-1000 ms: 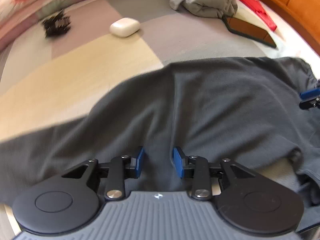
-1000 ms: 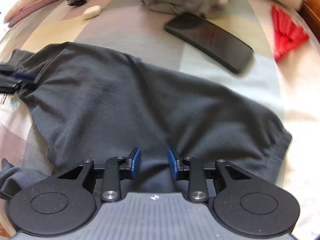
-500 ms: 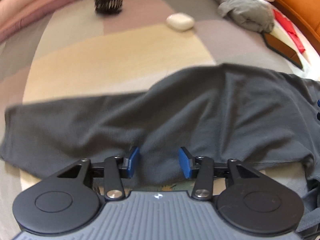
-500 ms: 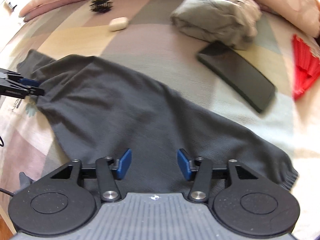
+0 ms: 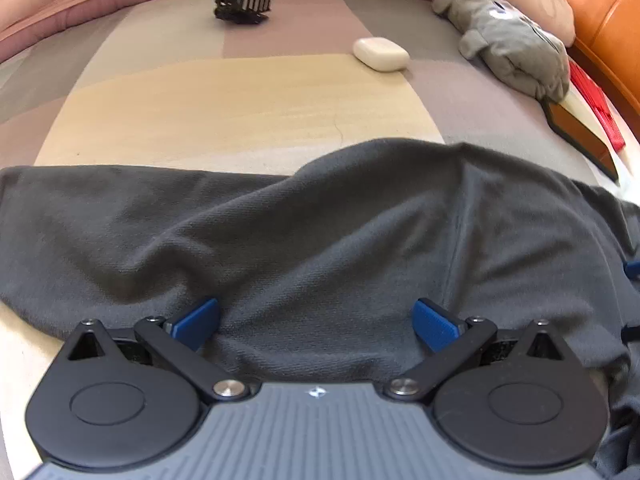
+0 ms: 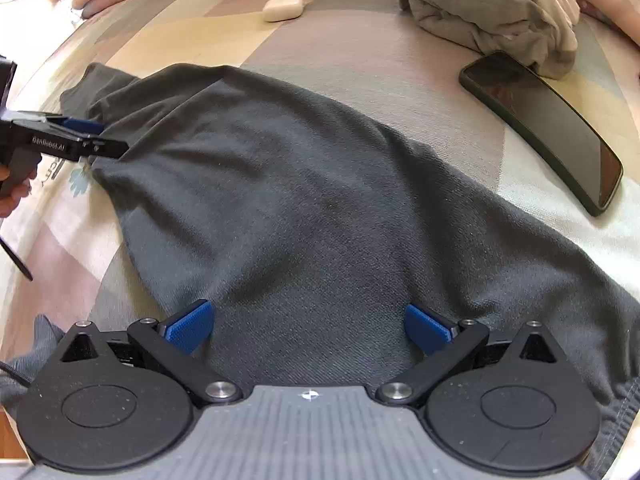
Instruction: Fold clothes
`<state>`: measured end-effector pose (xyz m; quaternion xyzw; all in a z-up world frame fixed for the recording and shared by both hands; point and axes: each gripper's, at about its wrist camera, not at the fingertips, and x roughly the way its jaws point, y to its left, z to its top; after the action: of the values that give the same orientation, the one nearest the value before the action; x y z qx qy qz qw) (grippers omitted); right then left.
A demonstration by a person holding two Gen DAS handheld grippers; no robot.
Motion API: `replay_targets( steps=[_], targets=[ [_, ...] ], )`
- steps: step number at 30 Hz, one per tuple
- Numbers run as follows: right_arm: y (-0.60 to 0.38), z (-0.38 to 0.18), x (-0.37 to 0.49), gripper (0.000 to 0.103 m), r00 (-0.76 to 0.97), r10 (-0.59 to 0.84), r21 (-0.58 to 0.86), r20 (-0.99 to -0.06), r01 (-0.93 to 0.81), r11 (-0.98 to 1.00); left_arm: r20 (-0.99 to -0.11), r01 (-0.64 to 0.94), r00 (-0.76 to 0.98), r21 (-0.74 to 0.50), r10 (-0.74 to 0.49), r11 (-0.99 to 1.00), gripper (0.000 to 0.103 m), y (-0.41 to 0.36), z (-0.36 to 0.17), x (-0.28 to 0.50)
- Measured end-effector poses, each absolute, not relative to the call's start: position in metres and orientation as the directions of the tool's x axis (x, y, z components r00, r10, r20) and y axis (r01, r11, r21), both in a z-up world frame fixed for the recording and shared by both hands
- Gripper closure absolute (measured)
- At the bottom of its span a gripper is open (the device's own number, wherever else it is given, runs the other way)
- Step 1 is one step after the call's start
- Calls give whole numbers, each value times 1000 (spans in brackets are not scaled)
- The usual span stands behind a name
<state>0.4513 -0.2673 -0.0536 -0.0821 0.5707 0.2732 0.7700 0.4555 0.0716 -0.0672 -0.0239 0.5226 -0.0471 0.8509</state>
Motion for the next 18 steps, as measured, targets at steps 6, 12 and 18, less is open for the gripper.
replay_targets(
  steps=[6,12,18],
  targets=[
    [-238,-20,478,0,142,365,238,-920,-536,810,-845,28,506,-186,-174,982,3,98,-40,428],
    [-142,3,552,0,30,558,430,-830,-602,672,-829,-76,523,-276,-197,958,3,171,-30,414],
    [-17,-21,622,0,-202,631,586,-749,-646,488,-819,-226,527,-394,-229,891,3,236,-39,416]
  ],
)
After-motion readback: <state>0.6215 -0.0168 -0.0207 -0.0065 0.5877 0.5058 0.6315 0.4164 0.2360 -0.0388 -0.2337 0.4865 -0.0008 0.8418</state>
